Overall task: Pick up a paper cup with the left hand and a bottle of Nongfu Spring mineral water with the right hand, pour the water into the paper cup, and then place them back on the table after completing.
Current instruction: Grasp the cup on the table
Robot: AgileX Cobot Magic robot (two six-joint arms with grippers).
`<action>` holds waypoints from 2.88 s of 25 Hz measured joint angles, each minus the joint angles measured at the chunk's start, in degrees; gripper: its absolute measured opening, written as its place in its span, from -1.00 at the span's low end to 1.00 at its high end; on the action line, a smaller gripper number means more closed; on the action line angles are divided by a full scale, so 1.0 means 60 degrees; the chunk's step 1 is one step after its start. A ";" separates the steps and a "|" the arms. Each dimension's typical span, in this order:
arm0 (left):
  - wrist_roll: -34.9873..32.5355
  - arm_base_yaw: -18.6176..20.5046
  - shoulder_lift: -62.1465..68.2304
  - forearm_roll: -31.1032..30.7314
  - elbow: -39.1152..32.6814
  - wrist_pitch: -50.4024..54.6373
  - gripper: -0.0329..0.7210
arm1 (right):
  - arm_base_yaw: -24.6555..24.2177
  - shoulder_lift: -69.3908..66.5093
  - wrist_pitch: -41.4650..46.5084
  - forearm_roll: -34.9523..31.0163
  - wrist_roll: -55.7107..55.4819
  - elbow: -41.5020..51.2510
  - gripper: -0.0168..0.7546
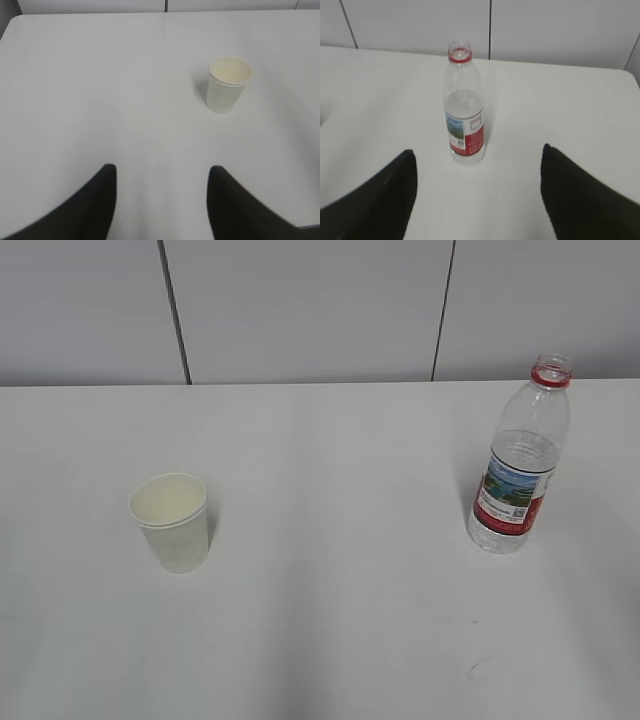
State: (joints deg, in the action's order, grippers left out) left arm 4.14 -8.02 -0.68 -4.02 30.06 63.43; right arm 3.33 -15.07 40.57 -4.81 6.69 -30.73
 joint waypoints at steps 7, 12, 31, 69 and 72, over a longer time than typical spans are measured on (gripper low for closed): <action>-0.0106 0.0000 0.0973 0.0424 0.0476 -0.1852 0.08 | 0.0000 -0.1970 -0.3137 -0.0094 0.0000 0.0000 0.52; -0.2299 0.0000 0.2650 0.2549 0.0499 -0.3837 0.08 | 0.0000 -0.3032 -0.4355 -0.0142 0.0000 0.0000 0.52; -0.3786 -0.0584 0.4580 0.4630 -0.2832 -0.9806 0.08 | 0.0000 -0.4266 -0.6037 -0.0165 -0.0007 0.0000 0.52; -0.1501 -0.2636 1.3061 0.1153 -0.3999 -1.8712 0.08 | -0.0014 -0.4266 -0.6761 -0.0197 -0.0022 0.0000 0.52; -0.1335 -0.2636 1.3886 0.0922 -0.4083 -1.9971 0.08 | -0.0014 -0.4266 -0.6902 -0.0197 -0.0022 0.0000 0.52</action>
State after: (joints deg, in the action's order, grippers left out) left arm -3.87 -23.84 82.64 1.52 5.57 -56.40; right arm 3.25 -40.66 -0.84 -5.99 6.56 -30.73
